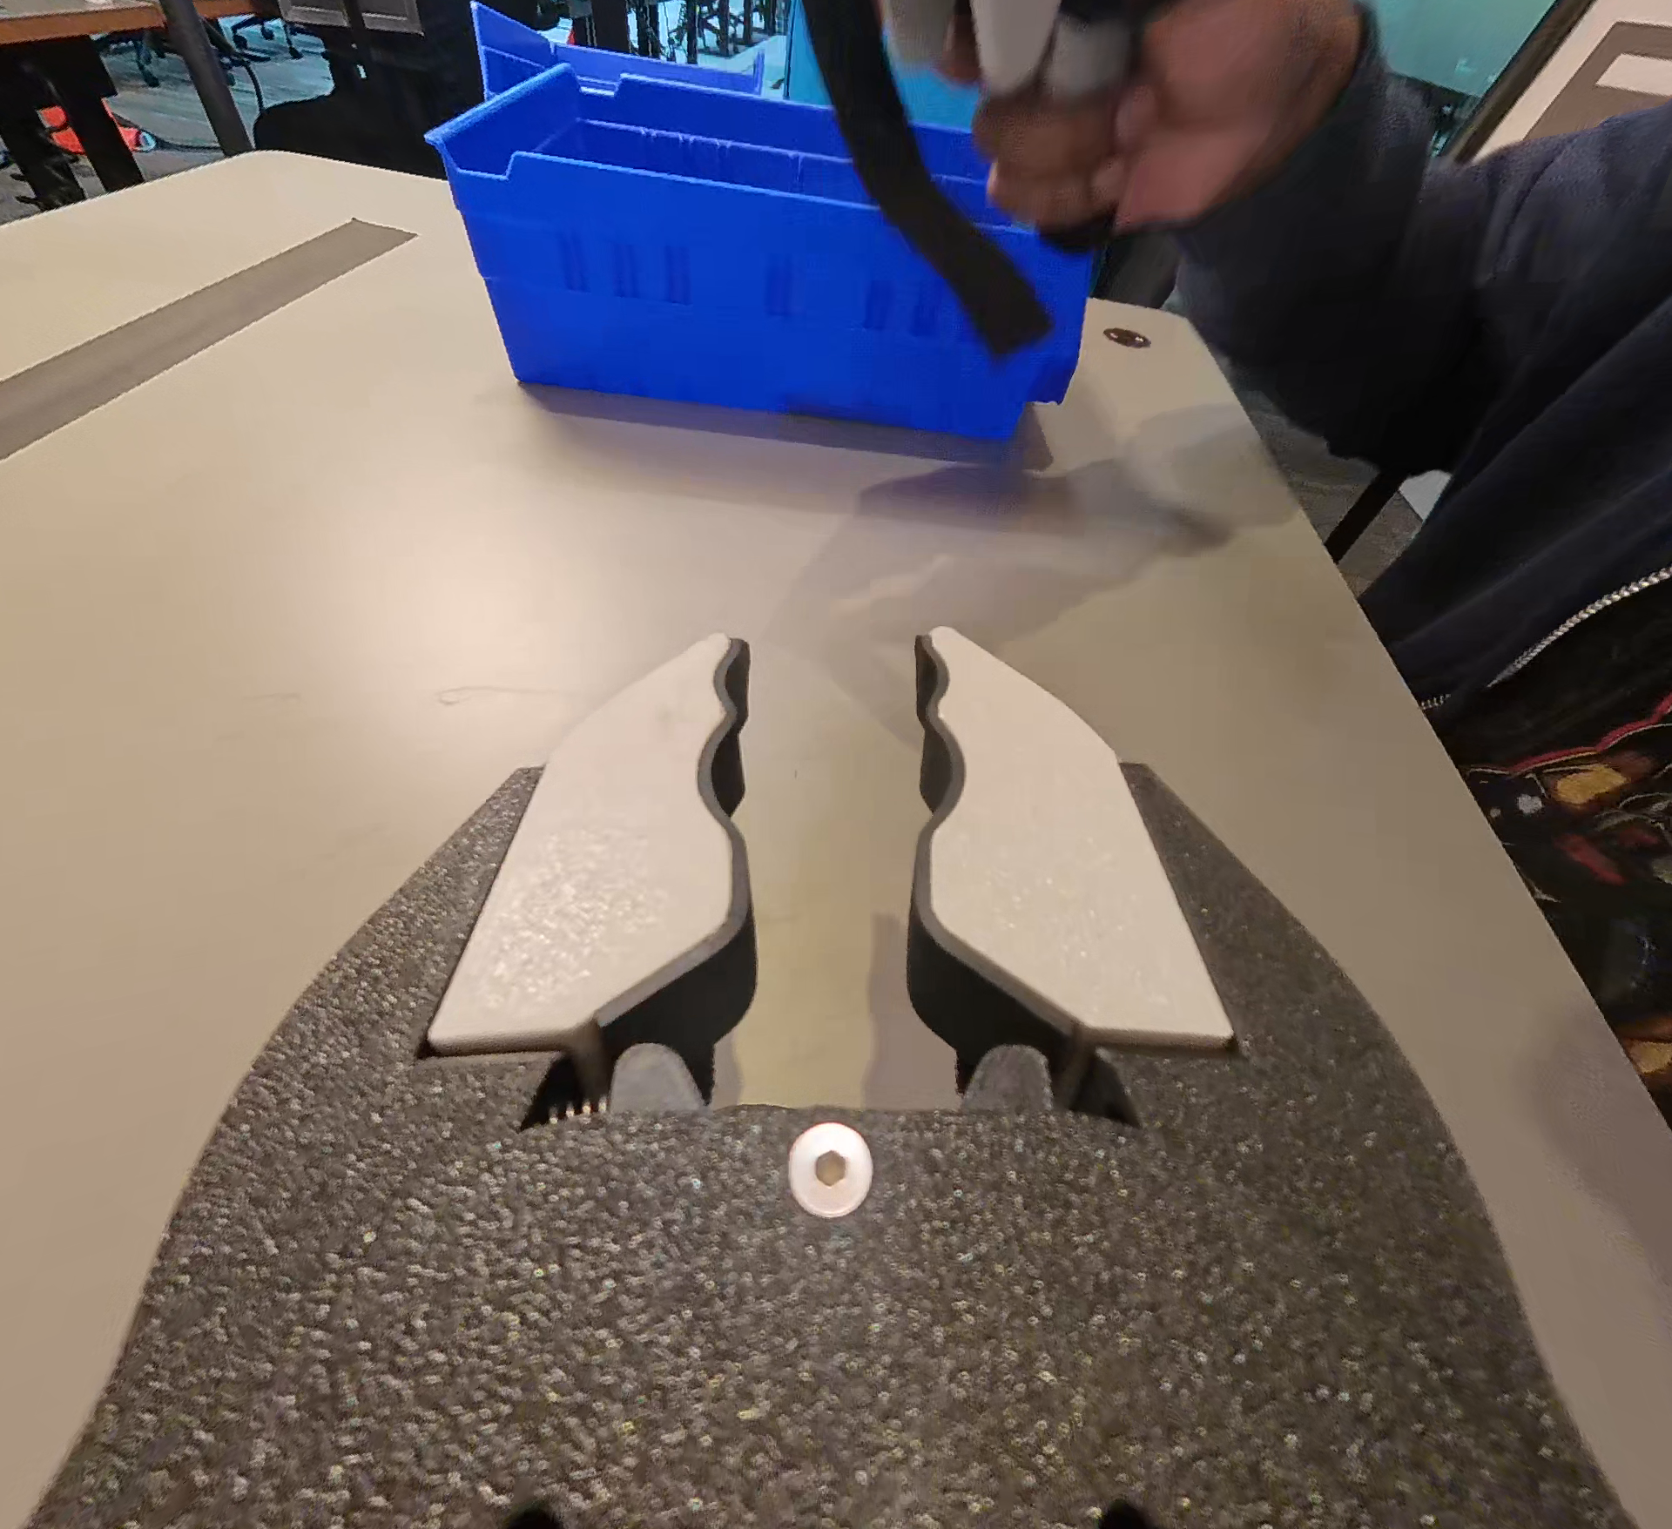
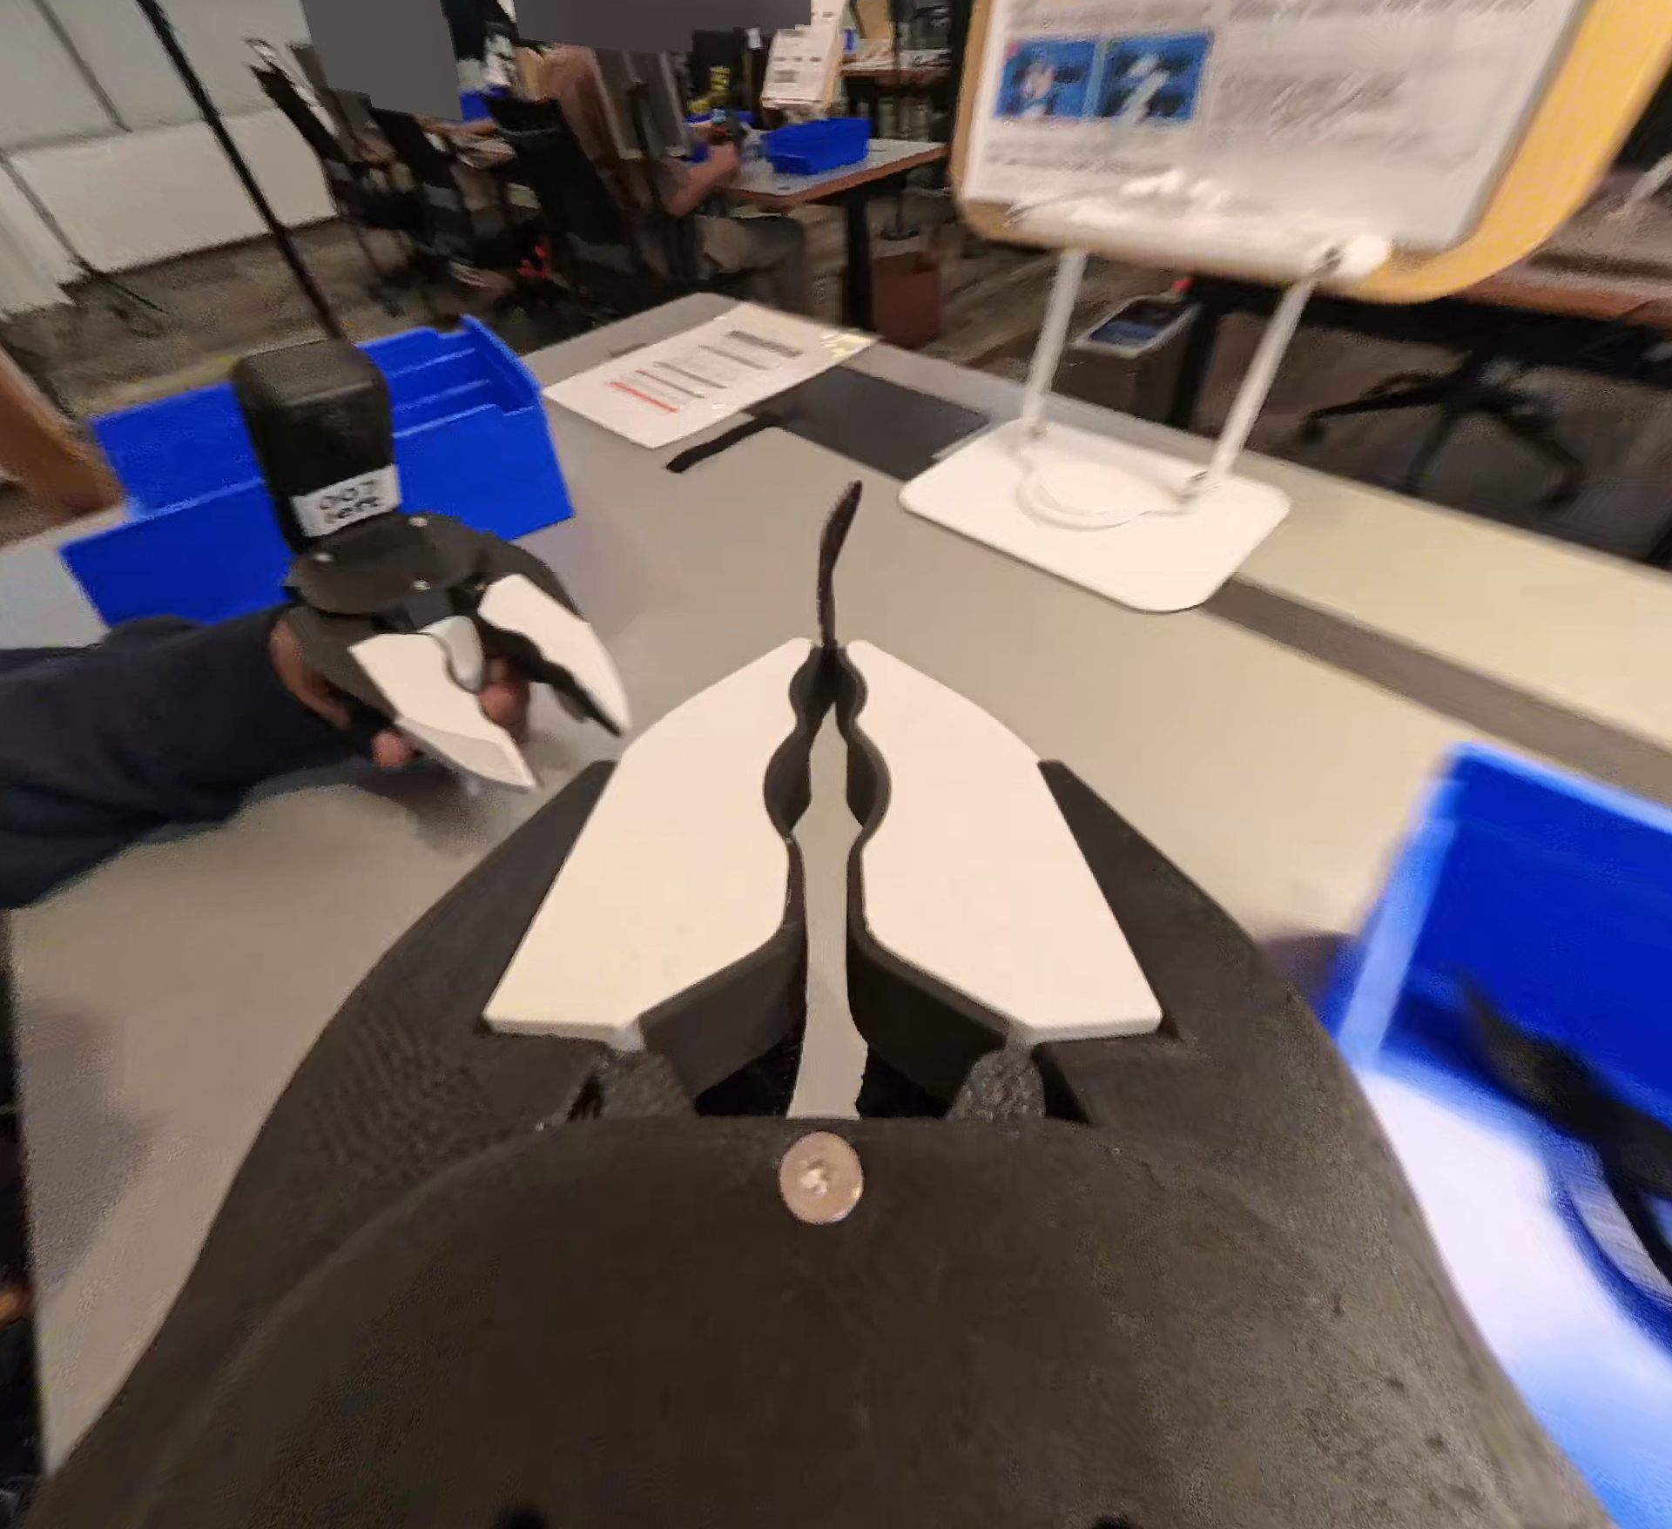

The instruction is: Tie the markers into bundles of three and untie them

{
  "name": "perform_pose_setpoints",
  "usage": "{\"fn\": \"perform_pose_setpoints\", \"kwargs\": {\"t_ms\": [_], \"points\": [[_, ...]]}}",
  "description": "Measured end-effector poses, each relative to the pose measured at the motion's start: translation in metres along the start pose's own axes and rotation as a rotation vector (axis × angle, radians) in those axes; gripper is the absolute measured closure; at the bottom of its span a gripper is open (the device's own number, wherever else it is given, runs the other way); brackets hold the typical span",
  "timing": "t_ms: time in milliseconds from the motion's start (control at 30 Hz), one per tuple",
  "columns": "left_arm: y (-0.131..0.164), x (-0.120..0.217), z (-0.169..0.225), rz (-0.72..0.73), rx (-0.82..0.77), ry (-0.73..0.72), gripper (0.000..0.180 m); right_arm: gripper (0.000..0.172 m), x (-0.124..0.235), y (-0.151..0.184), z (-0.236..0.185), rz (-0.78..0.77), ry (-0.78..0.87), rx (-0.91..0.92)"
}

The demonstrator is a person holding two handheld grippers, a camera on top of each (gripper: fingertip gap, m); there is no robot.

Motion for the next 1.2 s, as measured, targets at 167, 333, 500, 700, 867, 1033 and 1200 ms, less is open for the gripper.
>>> {"fn": "perform_pose_setpoints", "kwargs": {"t_ms": [167,333,500,700,867,1033,1200], "points": [[0.003,-0.003,0.003,-0.036,-0.024,0.004,0.145,0.170,0.064,-0.036,0.069,-0.184,0.244,0.238],[0.004,-0.006,0.004,-0.060,-0.040,-0.003,0.145,0.170,0.074,-0.001,0.146,-0.547,0.201,0.479],[0.004,-0.007,0.002,-0.065,-0.034,-0.024,0.145,0.169,0.048,0.052,0.190,-0.848,0.036,0.839],[0.004,-0.002,-0.001,-0.045,-0.014,-0.061,0.145,0.169,0.027,0.080,0.194,-0.908,-0.159,0.980],[0.004,0.000,-0.005,-0.036,0.020,-0.062,0.145,0.170,0.021,0.091,0.187,-0.873,-0.269,0.928],[0.004,-0.001,-0.005,-0.041,0.021,-0.061,0.145,0.170,0.006,0.108,0.190,-0.881,-0.297,0.776],[0.003,0.000,-0.006,-0.035,0.030,-0.058,0.145,0.168,-0.007,0.122,0.188,-0.900,-0.341,0.716]]}}
Point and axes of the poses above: each gripper's, where its closed fingertips meet, x back along the fingers, y out of its underside, z = x × y across the jaws, the point moved 6 cm from there along x, back along the fingers, and after that the axes turned 3 degrees about x, right-handed, at the moved point
